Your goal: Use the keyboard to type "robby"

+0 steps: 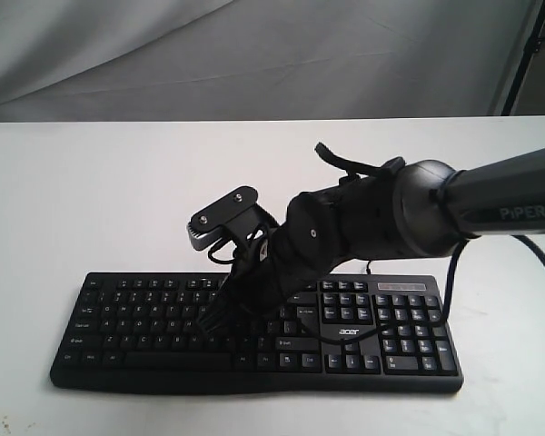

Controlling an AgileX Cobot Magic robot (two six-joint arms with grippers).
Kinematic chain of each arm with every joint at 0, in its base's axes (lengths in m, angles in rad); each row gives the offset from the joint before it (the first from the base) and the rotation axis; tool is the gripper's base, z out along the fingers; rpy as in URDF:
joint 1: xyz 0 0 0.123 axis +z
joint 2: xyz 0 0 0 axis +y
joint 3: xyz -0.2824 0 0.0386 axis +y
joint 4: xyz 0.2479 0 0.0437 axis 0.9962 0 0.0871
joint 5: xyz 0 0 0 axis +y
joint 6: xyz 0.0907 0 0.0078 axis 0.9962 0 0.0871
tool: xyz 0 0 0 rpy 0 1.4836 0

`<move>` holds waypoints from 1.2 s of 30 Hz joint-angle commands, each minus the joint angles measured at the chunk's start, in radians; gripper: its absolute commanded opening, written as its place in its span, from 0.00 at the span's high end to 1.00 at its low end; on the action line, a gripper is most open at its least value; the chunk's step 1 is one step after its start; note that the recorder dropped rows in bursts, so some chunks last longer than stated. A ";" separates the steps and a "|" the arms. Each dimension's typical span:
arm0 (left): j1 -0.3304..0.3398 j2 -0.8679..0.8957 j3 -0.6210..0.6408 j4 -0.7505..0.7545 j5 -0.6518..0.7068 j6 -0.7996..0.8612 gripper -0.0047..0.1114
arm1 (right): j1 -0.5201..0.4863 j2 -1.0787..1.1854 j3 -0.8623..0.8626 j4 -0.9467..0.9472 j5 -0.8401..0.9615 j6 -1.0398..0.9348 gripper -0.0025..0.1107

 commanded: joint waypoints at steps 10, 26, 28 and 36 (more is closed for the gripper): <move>-0.006 -0.003 0.004 0.005 -0.007 -0.003 0.96 | -0.004 0.030 0.006 0.001 -0.003 -0.009 0.98; -0.006 -0.003 0.004 0.005 -0.007 -0.003 0.96 | 0.126 0.004 -0.163 0.001 0.128 -0.006 0.98; -0.006 -0.003 0.004 0.005 -0.007 -0.003 0.96 | 0.134 0.034 -0.163 0.024 0.113 -0.006 0.98; -0.006 -0.003 0.004 0.005 -0.007 -0.003 0.96 | 0.134 0.053 -0.163 0.034 0.113 -0.009 0.98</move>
